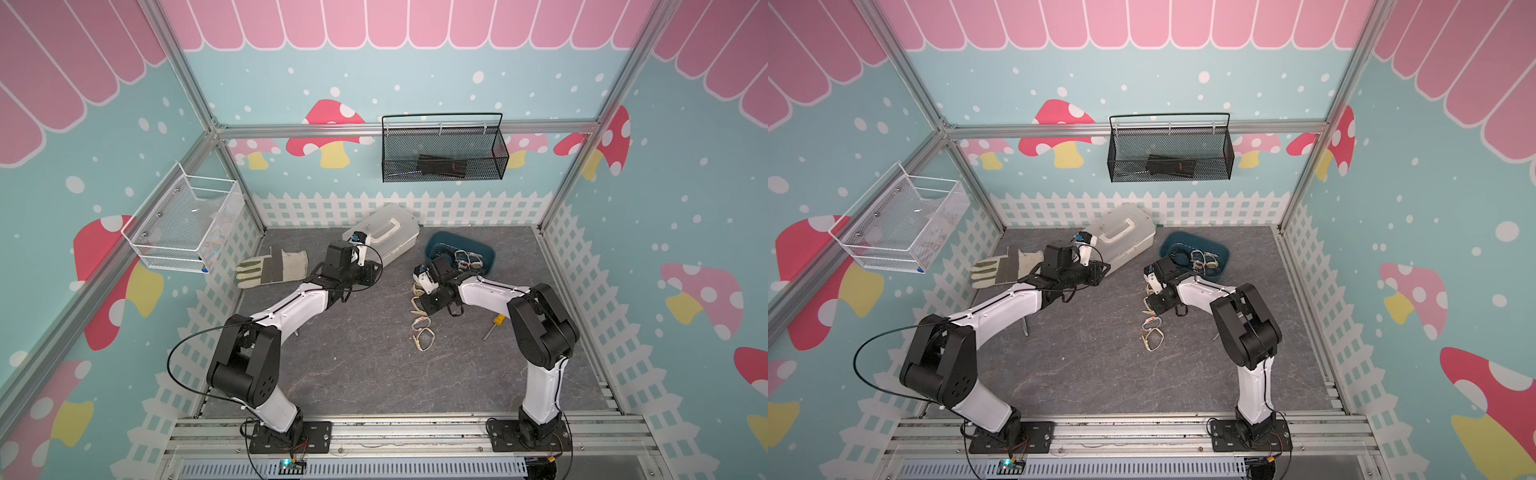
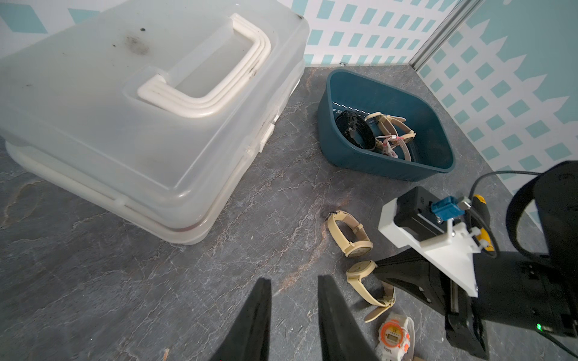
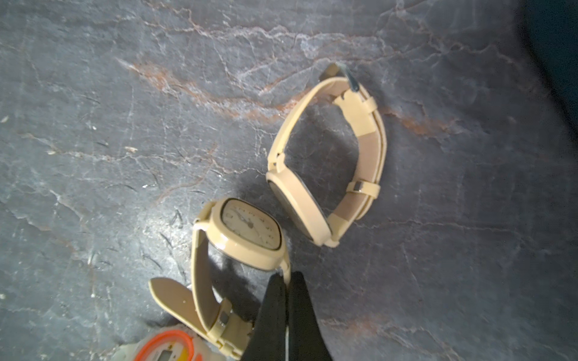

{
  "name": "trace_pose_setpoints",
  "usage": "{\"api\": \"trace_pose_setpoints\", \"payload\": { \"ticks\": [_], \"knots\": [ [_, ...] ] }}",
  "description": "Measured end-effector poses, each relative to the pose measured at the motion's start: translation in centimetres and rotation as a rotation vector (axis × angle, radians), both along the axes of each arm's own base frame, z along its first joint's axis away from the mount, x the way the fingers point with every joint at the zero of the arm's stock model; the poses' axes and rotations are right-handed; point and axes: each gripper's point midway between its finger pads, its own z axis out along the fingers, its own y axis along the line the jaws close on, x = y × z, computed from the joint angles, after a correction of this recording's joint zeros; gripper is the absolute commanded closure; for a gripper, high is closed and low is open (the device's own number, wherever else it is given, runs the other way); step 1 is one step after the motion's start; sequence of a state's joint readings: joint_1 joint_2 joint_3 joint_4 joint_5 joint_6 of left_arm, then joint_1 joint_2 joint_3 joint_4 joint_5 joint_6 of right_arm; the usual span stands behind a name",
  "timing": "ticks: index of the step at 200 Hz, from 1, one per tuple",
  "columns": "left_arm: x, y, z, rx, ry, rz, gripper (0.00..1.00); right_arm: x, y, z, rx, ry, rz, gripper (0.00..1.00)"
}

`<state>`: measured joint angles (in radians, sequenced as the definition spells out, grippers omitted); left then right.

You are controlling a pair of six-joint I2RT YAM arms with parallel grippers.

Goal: Put the watch into the storage box
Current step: Pick up the watch at the center of the board, then place the watch in the storage box.

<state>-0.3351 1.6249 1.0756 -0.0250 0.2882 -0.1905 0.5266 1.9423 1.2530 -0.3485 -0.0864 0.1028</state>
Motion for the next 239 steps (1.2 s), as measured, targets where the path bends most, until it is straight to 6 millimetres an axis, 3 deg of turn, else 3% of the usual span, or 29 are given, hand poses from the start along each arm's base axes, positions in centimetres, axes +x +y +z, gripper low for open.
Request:
{"api": "trace_pose_setpoints", "payload": {
  "ticks": [32,79,106,162,204,239],
  "knots": [
    [0.0,0.0,0.0,0.0,0.0,0.0,0.71,0.0,0.2,1.0,0.013,-0.026,0.016,1.0],
    [-0.1,0.0,-0.2,0.002,0.004,0.0,0.71,0.9,0.8,6.5,0.103,-0.153,0.013,1.0],
    [-0.1,0.0,-0.2,0.002,0.004,0.0,0.71,2.3,0.2,8.3,0.133,-0.19,-0.034,1.0],
    [-0.2,0.1,0.3,0.004,-0.01,-0.005,0.71,6.6,-5.6,9.9,0.115,-0.237,-0.251,1.0],
    [-0.2,0.1,0.4,0.005,-0.014,-0.006,0.71,8.1,-10.5,8.8,0.065,-0.221,-0.402,1.0],
    [-0.2,0.1,0.4,0.006,-0.012,-0.006,0.71,9.0,-12.9,8.2,0.039,-0.216,-0.468,1.0]
  ]
}}
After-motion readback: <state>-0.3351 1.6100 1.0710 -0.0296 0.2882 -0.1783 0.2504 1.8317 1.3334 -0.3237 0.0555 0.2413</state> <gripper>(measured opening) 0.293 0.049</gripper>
